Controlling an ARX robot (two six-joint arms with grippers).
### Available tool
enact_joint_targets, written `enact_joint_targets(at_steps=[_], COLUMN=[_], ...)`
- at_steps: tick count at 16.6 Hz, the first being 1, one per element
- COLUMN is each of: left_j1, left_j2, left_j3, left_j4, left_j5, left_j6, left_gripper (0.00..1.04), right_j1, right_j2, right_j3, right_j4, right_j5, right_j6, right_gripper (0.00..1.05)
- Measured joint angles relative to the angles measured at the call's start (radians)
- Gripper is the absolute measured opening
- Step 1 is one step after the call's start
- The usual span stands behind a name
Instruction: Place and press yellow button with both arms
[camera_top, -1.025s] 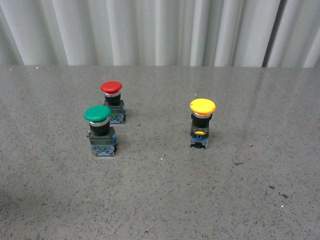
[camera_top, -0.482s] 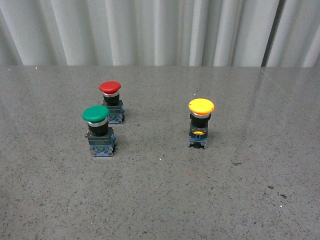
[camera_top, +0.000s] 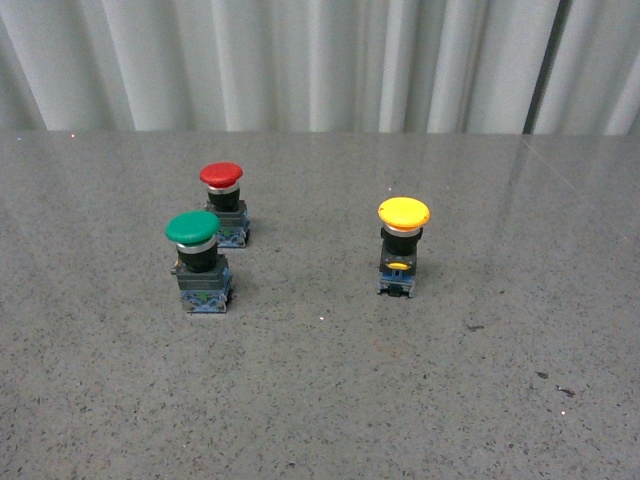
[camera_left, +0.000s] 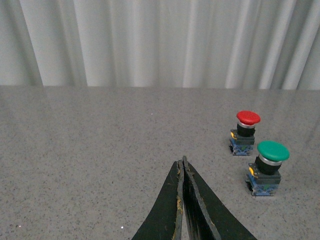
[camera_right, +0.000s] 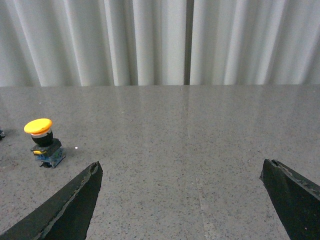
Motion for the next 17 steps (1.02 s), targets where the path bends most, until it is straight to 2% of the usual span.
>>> enact_joint_targets(at_steps=[14, 16, 17], left_j1=[0.000, 0.000, 0.000], left_j2=[-0.235, -0.373, -0.399], left_j3=[-0.058, -0.058, -0.056], left_j4=[-0.156, -0.344, -0.310], left_j5=[0.000, 0.000, 0.002], left_j6=[0.000, 0.000, 0.000], left_gripper=[0.02, 0.02, 0.02], right_j1=[0.000, 0.000, 0.000], right_j2=[0.000, 0.000, 0.000], right_j3=[0.000, 0.000, 0.000], right_j4=[0.000, 0.000, -0.001], right_j5=[0.000, 0.000, 0.000], right_j6=[0.000, 0.000, 0.000], right_gripper=[0.98, 0.98, 0.98])
